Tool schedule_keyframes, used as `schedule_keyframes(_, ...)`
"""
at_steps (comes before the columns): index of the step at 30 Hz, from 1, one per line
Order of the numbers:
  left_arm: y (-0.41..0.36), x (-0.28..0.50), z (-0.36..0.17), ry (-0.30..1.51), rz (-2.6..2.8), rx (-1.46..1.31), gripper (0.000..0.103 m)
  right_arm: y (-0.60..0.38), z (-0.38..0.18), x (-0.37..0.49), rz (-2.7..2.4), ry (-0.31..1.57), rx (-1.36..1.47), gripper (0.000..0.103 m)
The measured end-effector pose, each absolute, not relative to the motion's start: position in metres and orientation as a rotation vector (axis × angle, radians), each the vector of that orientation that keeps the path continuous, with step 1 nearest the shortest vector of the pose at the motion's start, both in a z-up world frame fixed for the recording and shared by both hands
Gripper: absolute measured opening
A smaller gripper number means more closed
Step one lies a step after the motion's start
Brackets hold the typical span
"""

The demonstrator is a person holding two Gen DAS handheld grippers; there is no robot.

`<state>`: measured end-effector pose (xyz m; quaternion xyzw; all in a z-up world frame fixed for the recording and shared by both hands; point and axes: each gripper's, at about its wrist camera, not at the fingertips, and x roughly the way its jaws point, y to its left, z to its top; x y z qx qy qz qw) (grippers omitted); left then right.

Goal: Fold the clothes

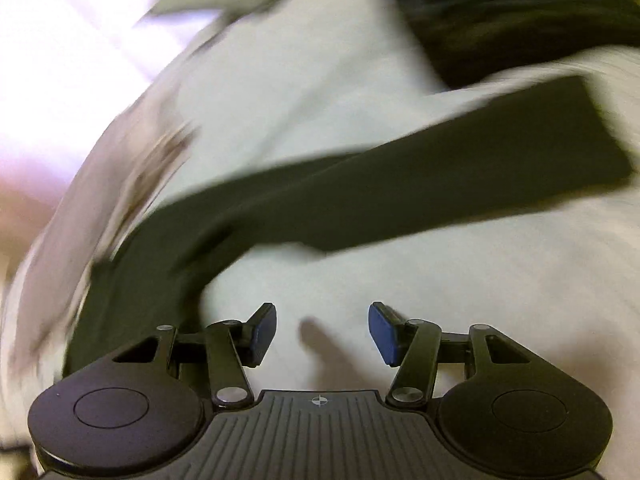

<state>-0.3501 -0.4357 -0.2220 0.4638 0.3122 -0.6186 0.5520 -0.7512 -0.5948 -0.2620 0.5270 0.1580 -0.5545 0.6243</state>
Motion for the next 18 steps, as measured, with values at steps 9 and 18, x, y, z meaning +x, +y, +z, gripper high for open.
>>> schedule_keyframes(9, -0.467, -0.387, -0.228, 0.693, -1.500, 1.156, 0.092, -0.599, -0.294, -0.889, -1.528, -0.087, 1.463, 0.055)
schedule_keyframes(18, -0.466, -0.395, -0.227, 0.685, -1.495, 1.166, 0.092, -0.614, -0.224, -0.832, -1.568, 0.069, 1.121, 0.006)
